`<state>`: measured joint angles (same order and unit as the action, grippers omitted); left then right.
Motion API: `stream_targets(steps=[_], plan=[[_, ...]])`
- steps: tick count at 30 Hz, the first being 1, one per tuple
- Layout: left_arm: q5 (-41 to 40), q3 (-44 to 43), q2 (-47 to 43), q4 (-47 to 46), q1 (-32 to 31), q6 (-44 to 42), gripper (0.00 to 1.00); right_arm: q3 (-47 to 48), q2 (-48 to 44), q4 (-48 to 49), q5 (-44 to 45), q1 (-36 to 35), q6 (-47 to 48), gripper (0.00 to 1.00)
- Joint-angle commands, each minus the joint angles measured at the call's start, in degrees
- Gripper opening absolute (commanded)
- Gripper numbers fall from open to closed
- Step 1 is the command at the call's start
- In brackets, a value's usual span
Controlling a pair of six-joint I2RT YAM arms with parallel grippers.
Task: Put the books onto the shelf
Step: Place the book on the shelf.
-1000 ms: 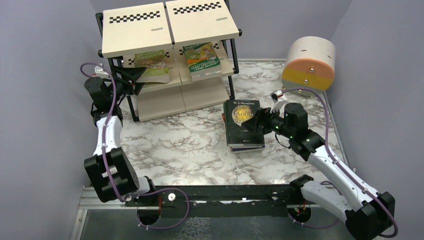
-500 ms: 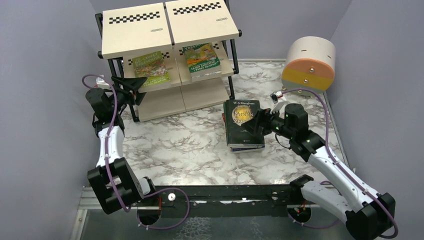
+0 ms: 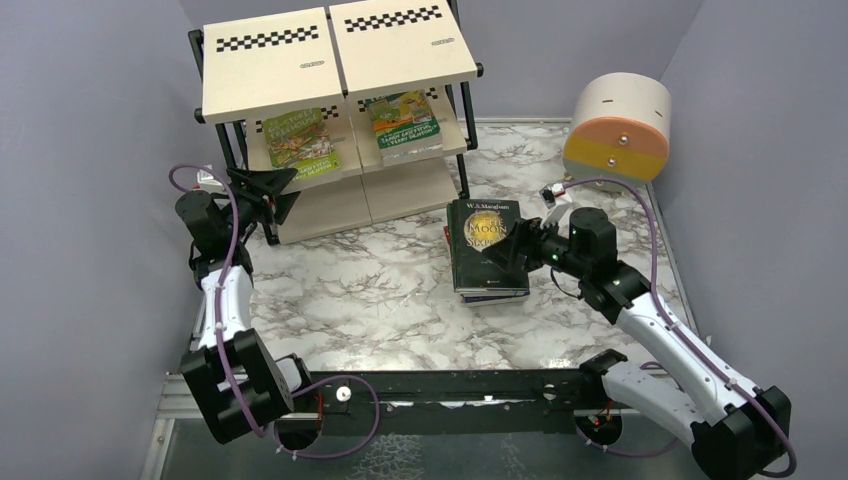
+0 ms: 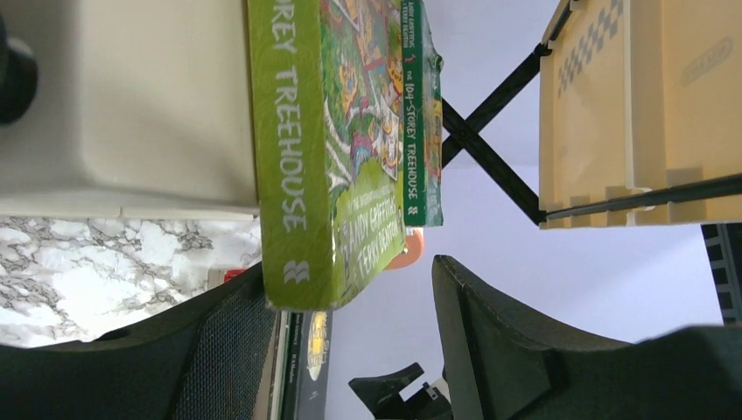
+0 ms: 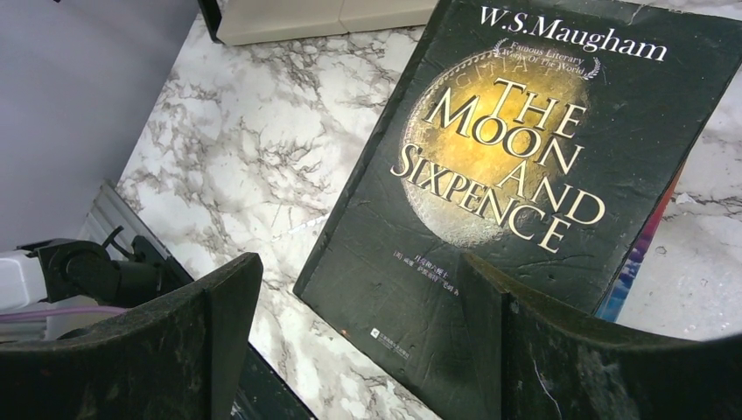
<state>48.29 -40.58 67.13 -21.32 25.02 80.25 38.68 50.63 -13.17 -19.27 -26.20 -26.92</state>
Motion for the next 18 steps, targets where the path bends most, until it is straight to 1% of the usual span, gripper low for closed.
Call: stream_targets(steps=[1,6,12,18], plan=[[1.55,1.45,-2.96,1.37,0.47,-2.25,0.57,0.11,0.4,1.63,-1.96,-0.26,0.48,0.8],[0.76,1.07,-4.93,5.38,0.39,-4.63,0.57,0.44,0.92,1.71,-2.44,-0.2,0.61,0.8],[0.8,2.12,-7.58,5.26,0.39,-3.38,0.57,0.72,1.46,1.59,-2.68,-0.26,1.07,0.8],[0.82,2.13,-7.95,4.11,0.41,-2.31,0.57,0.7,1.6,1.4,-2.72,-0.25,1.29,0.8]])
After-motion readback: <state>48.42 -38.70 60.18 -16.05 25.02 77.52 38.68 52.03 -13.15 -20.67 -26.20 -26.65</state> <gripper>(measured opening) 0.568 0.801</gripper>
